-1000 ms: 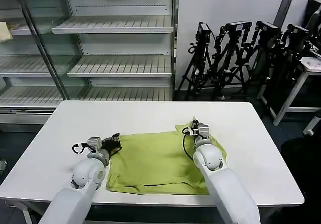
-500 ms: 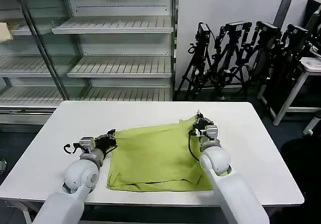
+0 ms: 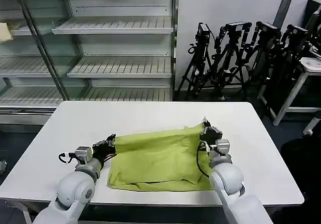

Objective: Fold and organize the clothes.

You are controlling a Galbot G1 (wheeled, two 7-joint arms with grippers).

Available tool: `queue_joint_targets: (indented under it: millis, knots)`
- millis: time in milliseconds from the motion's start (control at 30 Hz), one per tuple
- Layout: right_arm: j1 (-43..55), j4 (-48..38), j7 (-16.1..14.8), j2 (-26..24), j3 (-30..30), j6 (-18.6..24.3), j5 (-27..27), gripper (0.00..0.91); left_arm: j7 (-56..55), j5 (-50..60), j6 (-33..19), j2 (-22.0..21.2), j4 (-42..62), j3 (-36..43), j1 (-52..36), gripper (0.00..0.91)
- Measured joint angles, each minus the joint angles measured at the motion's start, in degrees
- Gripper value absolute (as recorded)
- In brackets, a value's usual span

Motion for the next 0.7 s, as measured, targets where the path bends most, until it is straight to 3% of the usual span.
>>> queue_joint_targets:
  millis: [700]
  knots:
    - [-9.20, 1.38, 1.09, 2.61, 1.97, -2.15, -1.33, 0.000, 2.11, 6.06, -1.89, -1.71, 0.80, 0.74, 5.85, 0.010]
